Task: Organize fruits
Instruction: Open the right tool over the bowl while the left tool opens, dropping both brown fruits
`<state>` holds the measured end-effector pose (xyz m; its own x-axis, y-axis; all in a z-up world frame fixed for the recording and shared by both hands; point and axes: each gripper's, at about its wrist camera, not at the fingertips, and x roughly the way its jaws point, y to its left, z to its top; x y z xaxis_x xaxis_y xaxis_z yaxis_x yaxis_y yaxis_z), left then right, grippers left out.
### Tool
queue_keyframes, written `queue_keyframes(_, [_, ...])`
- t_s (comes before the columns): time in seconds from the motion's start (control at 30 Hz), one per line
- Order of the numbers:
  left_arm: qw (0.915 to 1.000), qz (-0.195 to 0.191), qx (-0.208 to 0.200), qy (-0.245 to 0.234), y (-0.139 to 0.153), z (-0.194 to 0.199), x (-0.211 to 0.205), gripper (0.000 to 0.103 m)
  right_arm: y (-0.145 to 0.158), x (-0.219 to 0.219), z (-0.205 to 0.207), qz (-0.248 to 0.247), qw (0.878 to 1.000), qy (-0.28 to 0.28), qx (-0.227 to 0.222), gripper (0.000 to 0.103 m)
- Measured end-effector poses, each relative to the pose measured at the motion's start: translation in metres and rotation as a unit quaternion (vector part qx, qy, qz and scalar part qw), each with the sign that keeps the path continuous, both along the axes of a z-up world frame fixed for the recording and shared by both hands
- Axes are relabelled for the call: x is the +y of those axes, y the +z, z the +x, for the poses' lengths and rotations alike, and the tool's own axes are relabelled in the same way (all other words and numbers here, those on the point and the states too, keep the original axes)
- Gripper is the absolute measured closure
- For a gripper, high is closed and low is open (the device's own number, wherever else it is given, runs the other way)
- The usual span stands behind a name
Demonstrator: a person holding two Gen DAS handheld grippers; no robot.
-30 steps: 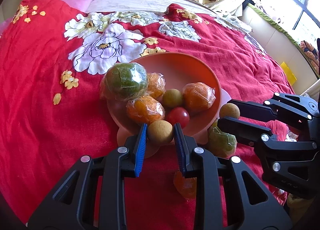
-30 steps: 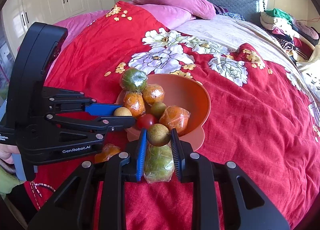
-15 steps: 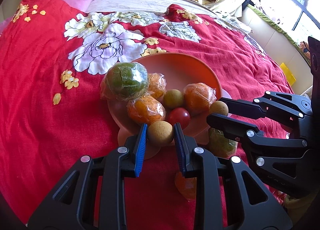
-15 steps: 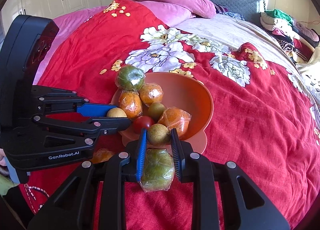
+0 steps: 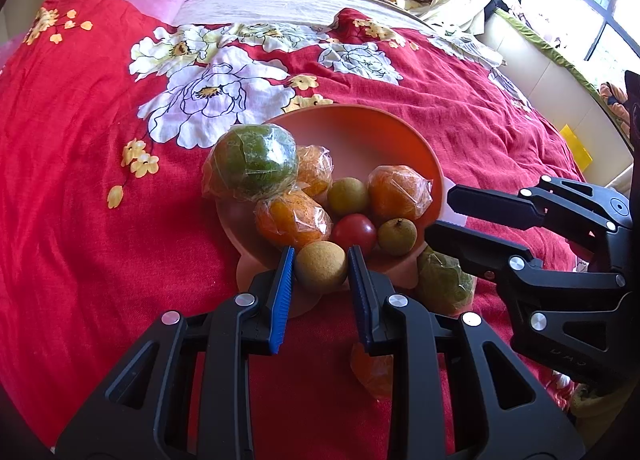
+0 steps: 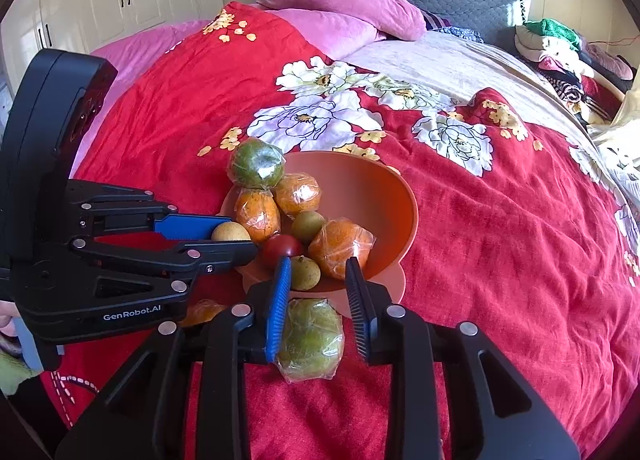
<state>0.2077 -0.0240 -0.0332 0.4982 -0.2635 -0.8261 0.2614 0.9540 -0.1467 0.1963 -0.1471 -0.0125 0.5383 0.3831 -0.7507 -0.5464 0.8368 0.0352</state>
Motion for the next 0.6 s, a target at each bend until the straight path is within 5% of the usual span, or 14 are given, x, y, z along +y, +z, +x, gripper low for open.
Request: queue_keyframes(0.6, [0.9999, -0.007, -0.012, 0.005, 0.011, -0.005, 0.003, 0.074, 0.011, -0.013, -0.012, 0.004, 1.000, -0.015, -0.006, 0.059])
